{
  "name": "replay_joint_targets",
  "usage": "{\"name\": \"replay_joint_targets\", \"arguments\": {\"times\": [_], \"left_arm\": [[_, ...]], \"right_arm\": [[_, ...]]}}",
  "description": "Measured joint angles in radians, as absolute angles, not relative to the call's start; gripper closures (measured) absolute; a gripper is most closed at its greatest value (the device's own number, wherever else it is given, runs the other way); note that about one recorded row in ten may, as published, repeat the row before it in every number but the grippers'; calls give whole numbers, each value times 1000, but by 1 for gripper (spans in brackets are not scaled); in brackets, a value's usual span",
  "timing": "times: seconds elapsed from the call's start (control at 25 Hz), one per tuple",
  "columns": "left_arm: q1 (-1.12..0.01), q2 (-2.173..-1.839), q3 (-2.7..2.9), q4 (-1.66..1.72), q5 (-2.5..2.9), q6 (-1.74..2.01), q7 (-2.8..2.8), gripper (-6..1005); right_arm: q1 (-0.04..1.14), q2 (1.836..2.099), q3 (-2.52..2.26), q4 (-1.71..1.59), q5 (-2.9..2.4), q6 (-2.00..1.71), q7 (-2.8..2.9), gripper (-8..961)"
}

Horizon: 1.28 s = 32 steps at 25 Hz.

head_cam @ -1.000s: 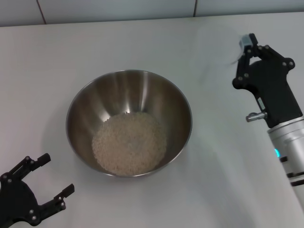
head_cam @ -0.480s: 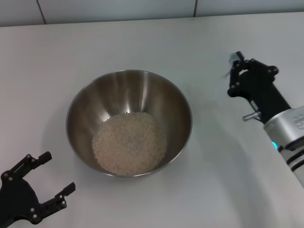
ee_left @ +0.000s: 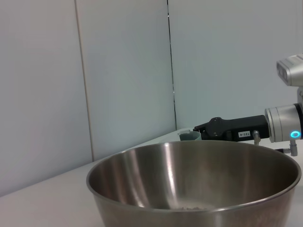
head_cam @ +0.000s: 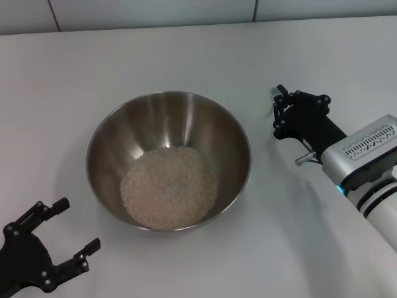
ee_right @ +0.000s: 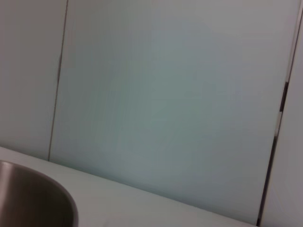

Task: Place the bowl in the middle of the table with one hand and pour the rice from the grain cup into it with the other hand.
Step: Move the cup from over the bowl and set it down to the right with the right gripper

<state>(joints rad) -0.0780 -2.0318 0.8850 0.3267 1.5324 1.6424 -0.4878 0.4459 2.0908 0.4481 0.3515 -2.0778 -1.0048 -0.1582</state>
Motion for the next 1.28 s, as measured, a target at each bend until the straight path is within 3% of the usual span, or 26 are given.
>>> {"name": "replay_joint_targets", "arguments": {"times": [0.96, 1.28], "left_arm": [[-82, -2034, 885, 327, 1543, 1643, -488, 140], [-83, -2036, 884, 327, 1548, 1643, -488, 140]], "right_arm": [[402, 2088, 448, 384, -2093, -967, -148, 780], [324, 2081, 373, 399, -2093, -1098, -150, 490]]}}
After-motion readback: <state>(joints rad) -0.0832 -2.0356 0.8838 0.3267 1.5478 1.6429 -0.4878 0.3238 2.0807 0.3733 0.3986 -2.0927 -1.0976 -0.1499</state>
